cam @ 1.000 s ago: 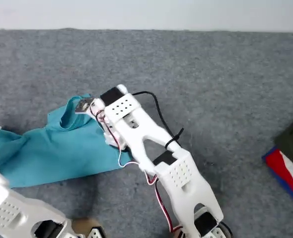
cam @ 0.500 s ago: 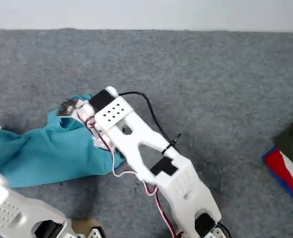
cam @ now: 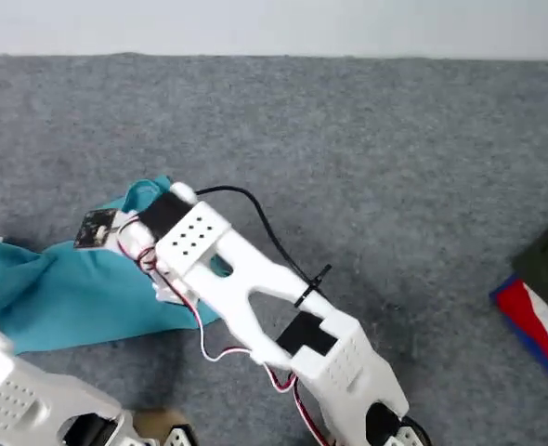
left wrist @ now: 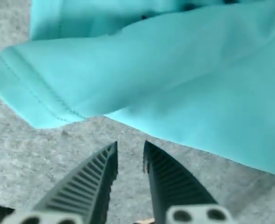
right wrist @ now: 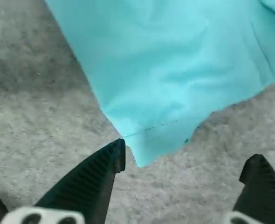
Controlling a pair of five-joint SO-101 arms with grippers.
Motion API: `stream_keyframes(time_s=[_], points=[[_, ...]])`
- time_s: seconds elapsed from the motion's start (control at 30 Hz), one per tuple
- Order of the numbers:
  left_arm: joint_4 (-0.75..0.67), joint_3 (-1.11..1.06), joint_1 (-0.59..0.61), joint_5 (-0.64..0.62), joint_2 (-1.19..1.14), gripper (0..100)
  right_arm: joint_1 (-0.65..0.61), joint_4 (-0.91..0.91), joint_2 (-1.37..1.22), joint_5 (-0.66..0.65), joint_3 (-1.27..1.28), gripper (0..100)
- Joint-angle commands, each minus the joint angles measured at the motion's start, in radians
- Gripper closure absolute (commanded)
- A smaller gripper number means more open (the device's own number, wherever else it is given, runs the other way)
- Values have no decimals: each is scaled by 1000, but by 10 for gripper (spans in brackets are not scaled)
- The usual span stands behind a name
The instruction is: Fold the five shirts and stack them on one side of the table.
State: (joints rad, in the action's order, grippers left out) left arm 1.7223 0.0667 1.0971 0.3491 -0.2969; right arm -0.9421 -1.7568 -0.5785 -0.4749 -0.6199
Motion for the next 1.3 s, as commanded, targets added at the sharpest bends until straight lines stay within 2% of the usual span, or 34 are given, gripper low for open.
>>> stream_keyframes(time_s=[0.0,0.2,0.37,0.7,0.9,1.0,1.17,1.27], points=[[32,1,8,12,58,909,2,-28,24,6,-6,613],[34,2,37,11,60,909,93,-2,-84,3,-11,614],[34,2,71,12,60,909,136,-1,-119,-74,-11,615],[34,2,68,12,60,909,62,-2,-143,-80,-11,616],[34,2,74,12,60,909,64,-1,-153,-84,-11,618],[34,2,74,12,60,910,65,-1,-153,-94,-11,709],[34,2,84,12,60,910,65,5,-151,-153,-11,998],[34,2,94,12,60,910,74,7,-150,-155,-11,951]])
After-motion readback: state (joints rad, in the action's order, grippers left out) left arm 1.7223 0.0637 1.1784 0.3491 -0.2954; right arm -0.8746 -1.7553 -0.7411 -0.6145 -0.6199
